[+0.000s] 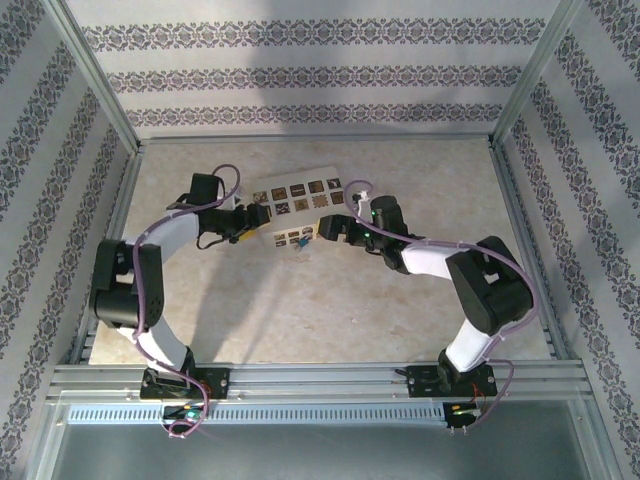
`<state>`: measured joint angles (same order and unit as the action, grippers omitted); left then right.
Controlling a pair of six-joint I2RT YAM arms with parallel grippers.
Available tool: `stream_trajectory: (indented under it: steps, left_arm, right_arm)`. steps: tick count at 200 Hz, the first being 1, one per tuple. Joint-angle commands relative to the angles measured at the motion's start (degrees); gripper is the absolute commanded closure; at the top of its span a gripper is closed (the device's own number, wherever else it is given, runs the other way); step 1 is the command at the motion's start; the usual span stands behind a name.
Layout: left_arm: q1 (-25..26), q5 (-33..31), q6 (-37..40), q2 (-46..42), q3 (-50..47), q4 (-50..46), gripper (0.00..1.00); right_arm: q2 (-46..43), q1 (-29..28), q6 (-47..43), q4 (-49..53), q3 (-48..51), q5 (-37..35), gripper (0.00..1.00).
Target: Unlock the padlock with the key
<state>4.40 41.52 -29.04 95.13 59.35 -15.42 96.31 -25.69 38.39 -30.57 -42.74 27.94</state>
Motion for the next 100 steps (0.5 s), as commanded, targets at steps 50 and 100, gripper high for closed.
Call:
stream_trajectory:
  steps: [50, 100]
  left_arm:
    - [0.71, -1.19, -4.58, -10.08, 0.46, 4.8, 0.35]
    - [3.53, 1.13, -5.77, -2.75, 5.79, 6.3, 0.5]
  right_arm:
    - [-1.64, -7.96, 4.86, -14.09, 6.11, -3.12, 0.12]
    - [10.21, -10.8, 11.5, -26.57, 3.92, -10.85, 0.2]
